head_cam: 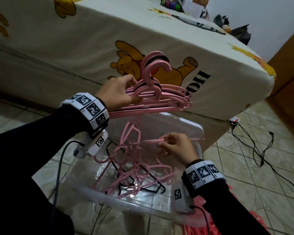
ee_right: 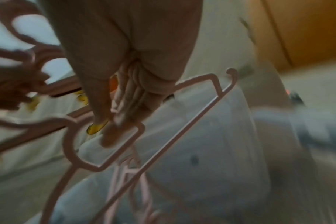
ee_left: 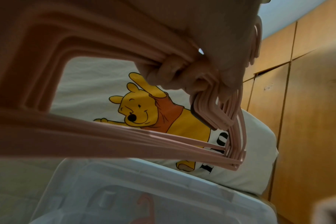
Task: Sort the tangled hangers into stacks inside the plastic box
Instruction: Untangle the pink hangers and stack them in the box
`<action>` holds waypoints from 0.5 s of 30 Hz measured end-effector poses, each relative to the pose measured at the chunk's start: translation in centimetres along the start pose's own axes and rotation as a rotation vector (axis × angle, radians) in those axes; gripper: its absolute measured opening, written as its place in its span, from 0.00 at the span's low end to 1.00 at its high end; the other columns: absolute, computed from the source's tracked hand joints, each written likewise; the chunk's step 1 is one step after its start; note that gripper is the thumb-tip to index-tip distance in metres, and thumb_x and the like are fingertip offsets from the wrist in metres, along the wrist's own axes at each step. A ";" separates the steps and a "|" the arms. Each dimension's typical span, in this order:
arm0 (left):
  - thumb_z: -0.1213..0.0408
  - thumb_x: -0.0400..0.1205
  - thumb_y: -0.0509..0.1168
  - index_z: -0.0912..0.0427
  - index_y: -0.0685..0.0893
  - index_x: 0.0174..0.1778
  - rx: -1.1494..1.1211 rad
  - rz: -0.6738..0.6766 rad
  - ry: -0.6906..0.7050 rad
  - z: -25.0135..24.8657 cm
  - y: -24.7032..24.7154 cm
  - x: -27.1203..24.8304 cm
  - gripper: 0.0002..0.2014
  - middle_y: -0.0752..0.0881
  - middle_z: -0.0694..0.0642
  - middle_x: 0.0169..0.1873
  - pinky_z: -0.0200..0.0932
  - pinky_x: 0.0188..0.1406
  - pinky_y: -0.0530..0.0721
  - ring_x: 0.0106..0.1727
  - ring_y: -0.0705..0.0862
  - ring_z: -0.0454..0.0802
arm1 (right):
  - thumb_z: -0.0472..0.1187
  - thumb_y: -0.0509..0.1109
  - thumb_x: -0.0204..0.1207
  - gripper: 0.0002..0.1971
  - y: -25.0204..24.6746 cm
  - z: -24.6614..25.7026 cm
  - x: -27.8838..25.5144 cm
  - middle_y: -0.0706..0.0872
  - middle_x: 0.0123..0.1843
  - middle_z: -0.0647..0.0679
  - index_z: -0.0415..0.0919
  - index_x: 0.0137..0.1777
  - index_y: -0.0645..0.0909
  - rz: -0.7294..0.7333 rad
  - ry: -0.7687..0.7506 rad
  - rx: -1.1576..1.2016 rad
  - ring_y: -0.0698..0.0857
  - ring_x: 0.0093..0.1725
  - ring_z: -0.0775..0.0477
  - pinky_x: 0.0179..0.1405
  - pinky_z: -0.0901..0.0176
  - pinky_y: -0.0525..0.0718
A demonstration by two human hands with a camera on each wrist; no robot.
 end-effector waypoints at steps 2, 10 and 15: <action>0.45 0.70 0.75 0.47 0.79 0.51 0.011 0.036 0.011 0.0 0.2 -0.1 0.19 0.85 0.48 0.45 0.53 0.51 0.84 0.48 0.84 0.48 | 0.31 0.72 0.75 0.02 -1.1 0.7 0.1 0.89 0.37 0.39 0.37 0.44 0.82 -0.041 -0.099 -0.129 0.86 0.28 0.47 0.29 0.59 0.85; 0.23 0.55 0.64 0.40 0.77 0.47 -0.030 0.161 0.020 -0.4 2.4 -0.6 0.32 0.84 0.42 0.46 0.47 0.48 0.81 0.50 0.83 0.46 | 0.35 0.67 0.80 0.07 -3.4 3.7 0.6 0.88 0.31 0.44 0.44 0.41 0.79 -0.229 -0.310 0.002 0.85 0.26 0.48 0.22 0.61 0.79; 0.23 0.58 0.62 0.41 0.77 0.44 -0.026 0.149 0.013 -0.5 3.4 -0.5 0.29 0.82 0.37 0.39 0.40 0.37 0.75 0.42 0.80 0.35 | 0.34 0.67 0.79 0.07 -3.0 4.6 1.1 0.87 0.31 0.46 0.45 0.41 0.78 -0.300 -0.396 0.130 0.85 0.27 0.53 0.25 0.65 0.79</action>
Point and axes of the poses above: each hand's wrist, its own x-axis towards the middle knuckle, its own y-axis out of the palm, z = x × y, the point moved 2 cm from there along x, towards the middle knuckle
